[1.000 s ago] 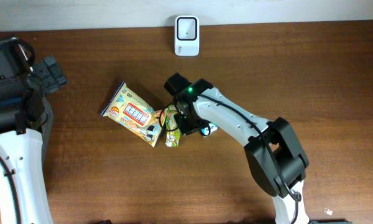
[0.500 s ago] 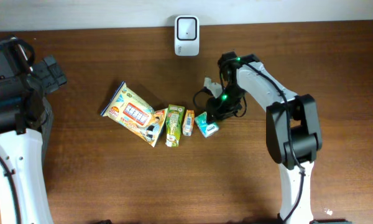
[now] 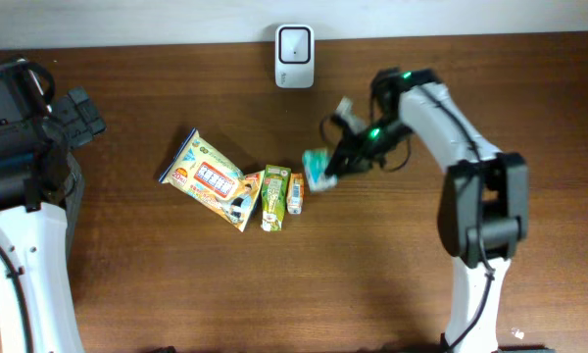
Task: Scan the item barcode
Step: 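Lift the tissue pack with the right gripper toward the white scanner, then hold the tissue pack barcode under the scanner window with the right gripper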
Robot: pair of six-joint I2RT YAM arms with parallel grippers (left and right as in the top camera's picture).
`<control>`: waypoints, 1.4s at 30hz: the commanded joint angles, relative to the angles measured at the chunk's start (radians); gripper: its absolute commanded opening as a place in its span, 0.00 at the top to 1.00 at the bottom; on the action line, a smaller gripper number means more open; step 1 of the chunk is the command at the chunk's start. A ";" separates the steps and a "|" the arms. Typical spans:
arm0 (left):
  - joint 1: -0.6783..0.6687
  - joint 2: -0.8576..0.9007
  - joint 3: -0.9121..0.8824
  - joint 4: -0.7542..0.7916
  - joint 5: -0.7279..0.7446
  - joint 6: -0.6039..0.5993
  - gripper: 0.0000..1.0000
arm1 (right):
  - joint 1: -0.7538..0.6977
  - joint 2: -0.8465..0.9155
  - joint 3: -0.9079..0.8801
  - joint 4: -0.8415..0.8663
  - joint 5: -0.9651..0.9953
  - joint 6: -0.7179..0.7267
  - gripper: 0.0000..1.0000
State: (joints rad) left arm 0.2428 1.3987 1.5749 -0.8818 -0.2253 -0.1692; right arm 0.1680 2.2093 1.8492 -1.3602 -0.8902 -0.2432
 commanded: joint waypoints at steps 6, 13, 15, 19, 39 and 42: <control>0.003 -0.011 0.012 0.001 -0.007 0.005 0.01 | -0.043 -0.064 0.132 0.146 -0.662 0.048 0.96; 0.003 -0.011 0.012 0.001 -0.007 0.005 0.01 | -0.038 -0.064 0.440 0.145 -0.661 0.265 0.96; 0.003 -0.011 0.012 0.001 -0.007 0.005 0.01 | -0.004 -0.064 0.472 0.142 -0.475 0.349 0.96; 0.003 -0.011 0.012 0.001 -0.007 0.005 0.01 | 0.182 -0.064 0.478 0.033 0.410 0.414 0.96; 0.003 -0.011 0.012 0.001 -0.007 0.005 0.01 | 0.270 0.414 0.529 1.051 1.407 -0.576 0.96; 0.003 -0.011 0.012 0.001 -0.007 0.005 0.01 | 0.270 0.414 0.529 1.051 1.394 -0.576 0.96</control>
State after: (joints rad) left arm 0.2428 1.3987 1.5749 -0.8818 -0.2256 -0.1696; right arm 0.4389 2.6232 2.3711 -0.3130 0.5003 -0.8150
